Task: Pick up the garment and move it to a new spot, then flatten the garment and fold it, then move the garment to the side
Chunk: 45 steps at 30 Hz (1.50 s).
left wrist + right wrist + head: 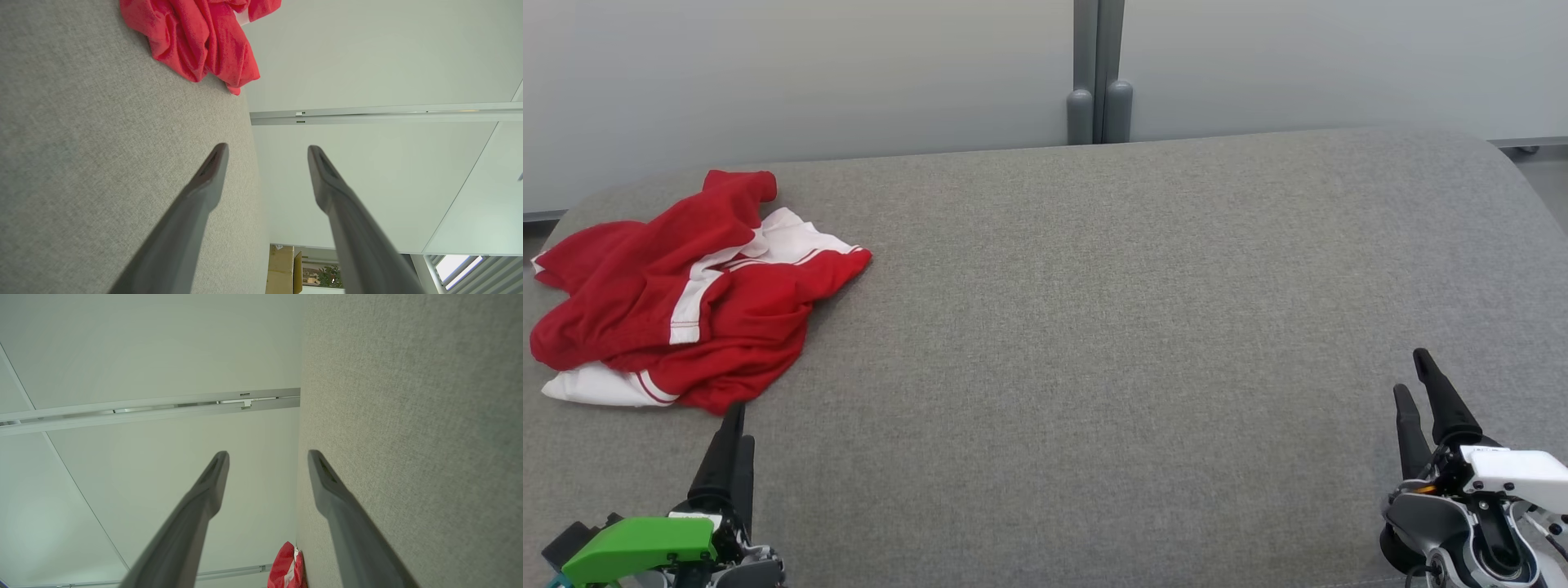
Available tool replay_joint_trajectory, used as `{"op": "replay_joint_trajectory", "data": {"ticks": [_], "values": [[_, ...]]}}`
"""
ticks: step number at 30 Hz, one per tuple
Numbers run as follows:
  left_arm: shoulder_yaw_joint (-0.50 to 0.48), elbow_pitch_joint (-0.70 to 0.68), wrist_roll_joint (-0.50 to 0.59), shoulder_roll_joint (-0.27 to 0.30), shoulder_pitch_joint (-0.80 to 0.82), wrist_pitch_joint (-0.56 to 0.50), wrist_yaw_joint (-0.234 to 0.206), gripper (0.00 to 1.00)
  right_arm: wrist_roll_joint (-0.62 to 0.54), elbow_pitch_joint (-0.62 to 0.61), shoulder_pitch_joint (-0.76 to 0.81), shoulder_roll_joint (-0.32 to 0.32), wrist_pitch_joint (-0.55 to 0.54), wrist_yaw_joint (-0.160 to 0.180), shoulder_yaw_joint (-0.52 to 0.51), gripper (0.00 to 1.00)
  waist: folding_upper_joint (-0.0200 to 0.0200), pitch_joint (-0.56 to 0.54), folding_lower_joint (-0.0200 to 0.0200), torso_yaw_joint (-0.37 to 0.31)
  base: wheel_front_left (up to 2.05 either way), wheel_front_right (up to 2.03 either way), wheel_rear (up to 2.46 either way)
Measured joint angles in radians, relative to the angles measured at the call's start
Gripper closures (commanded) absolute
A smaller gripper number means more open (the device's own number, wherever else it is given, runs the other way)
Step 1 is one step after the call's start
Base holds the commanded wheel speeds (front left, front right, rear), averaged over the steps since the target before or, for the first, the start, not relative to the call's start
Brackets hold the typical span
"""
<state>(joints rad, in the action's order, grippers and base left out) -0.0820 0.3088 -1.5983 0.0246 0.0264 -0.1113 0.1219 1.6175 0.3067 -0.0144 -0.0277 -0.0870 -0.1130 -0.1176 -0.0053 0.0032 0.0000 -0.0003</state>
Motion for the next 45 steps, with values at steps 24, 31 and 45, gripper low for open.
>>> {"op": "replay_joint_trajectory", "data": {"ticks": [24,31,45], "values": [[0.061,-0.025,0.261,0.063,-0.009,0.092,-0.009,0.0,-0.381,-0.053,0.0,-0.089,0.078,0.054,0.132,0.0,0.0,0.002,0.0,-0.001,0.0,0.0,0.0],[0.087,-0.029,0.37,0.08,-0.01,0.117,-0.028,0.0,-0.484,-0.062,0.0,-0.098,0.102,0.072,0.172,0.0,0.0,0.001,0.0,0.0,0.0,0.0,0.0],[0.121,-0.058,0.574,0.095,-0.012,0.162,-0.052,0.0,-0.678,-0.068,0.001,-0.118,0.146,0.102,0.236,0.0,0.0001,0.001,0.0,-0.001,0.0,0.0,0.0]]}}
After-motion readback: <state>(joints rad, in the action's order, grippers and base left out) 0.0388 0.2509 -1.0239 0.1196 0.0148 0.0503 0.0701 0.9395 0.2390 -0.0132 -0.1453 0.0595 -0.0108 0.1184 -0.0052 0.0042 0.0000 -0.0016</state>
